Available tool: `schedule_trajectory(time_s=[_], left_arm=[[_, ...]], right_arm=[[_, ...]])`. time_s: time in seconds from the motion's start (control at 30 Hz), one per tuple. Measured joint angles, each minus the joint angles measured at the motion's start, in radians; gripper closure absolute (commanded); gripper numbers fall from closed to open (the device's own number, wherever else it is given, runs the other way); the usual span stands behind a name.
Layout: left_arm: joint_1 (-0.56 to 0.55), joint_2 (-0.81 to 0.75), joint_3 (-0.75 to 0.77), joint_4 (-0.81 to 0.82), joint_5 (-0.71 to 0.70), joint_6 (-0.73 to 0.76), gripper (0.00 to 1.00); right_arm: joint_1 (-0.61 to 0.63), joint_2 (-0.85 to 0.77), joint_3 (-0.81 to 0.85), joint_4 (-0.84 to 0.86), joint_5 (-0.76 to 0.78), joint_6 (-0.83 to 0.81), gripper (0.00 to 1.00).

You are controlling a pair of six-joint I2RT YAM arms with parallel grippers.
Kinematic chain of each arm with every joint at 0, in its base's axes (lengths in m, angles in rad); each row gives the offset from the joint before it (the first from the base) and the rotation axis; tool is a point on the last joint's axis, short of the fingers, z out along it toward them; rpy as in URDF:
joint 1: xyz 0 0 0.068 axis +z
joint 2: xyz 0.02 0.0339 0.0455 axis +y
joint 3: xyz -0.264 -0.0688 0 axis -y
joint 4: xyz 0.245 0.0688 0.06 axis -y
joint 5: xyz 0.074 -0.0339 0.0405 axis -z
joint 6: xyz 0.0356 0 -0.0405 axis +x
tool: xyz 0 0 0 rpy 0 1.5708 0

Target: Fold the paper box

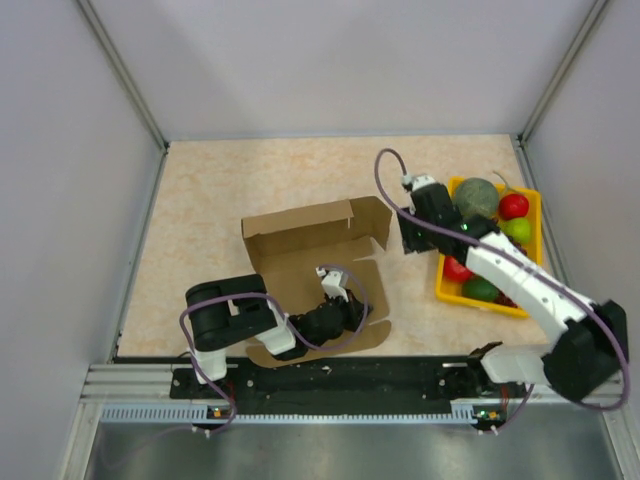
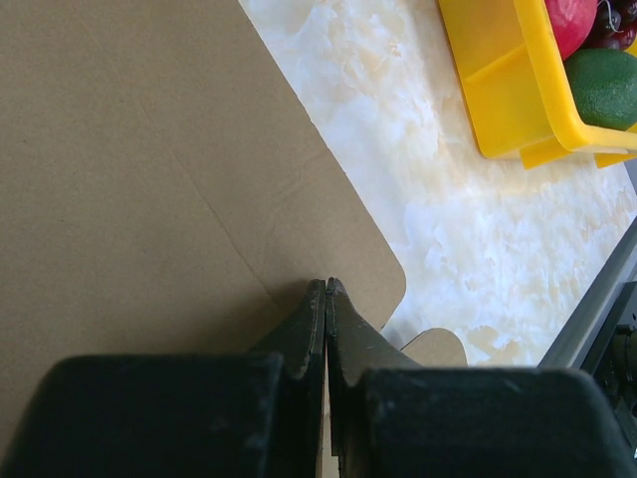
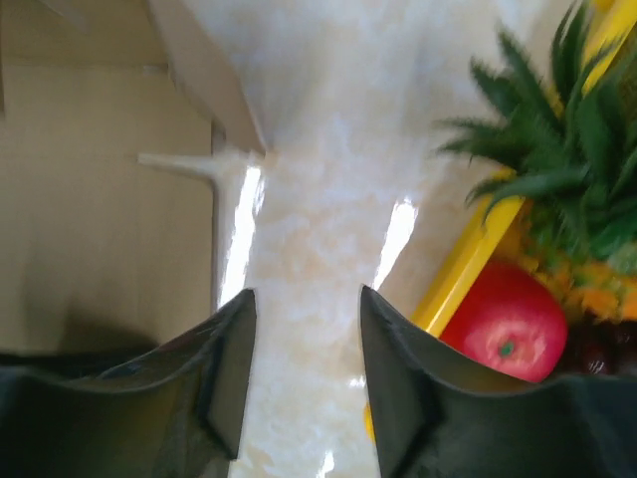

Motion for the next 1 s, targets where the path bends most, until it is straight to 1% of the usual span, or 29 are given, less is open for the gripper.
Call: schedule_trajectory(time_s=[0.03, 0.1, 0.13, 0.2, 0.27, 0.3, 0.43, 0.53, 0.63, 0.83, 1.0], left_arm=[[0.0, 0.0, 0.0, 0.0, 0.001, 0.0, 1.0], [0.0, 0.0, 0.0, 0.0, 0.001, 0.0, 1.0], [0.0, 0.0, 0.0, 0.0, 0.0, 0.0, 1.0], [0.0, 0.0, 0.0, 0.0, 0.0, 0.0, 1.0], [0.0, 0.0, 0.0, 0.0, 0.0, 0.0, 1.0], [0.0, 0.0, 0.0, 0.0, 0.0, 0.0, 1.0], [0.0, 0.0, 0.0, -0.002, -0.001, 0.0, 1.0], [0.0, 0.0, 0.0, -0.003, -0.001, 0.0, 1.0], [0.0, 0.0, 0.0, -0.003, -0.001, 0.0, 1.0], [0.0, 0.0, 0.0, -0.003, -0.001, 0.001, 1.0], [0.0, 0.0, 0.001, -0.004, -0.001, 0.003, 1.0]], right_arm=[[0.008, -0.057, -0.066, 0.032, 0.009, 0.02, 0.8], [0.036, -0.18, -0.223, 0.132, -0.002, 0.073, 0.95], [0.049, -0.229, -0.303, 0.206, -0.023, 0.1, 1.0], [0.071, -0.277, -0.438, 0.363, -0.062, 0.138, 1.0], [0.092, -0.256, -0.529, 0.51, -0.091, 0.155, 1.0], [0.106, -0.22, -0.559, 0.581, -0.102, 0.154, 1.0], [0.149, -0.026, -0.569, 0.81, -0.096, 0.137, 1.0], [0.16, 0.082, -0.557, 0.931, -0.058, 0.109, 1.0], [0.167, 0.167, -0.533, 1.012, 0.016, 0.072, 1.0], [0.168, 0.259, -0.496, 1.132, 0.156, -0.01, 1.0], [0.168, 0.304, -0.492, 1.187, 0.206, -0.044, 1.0]])
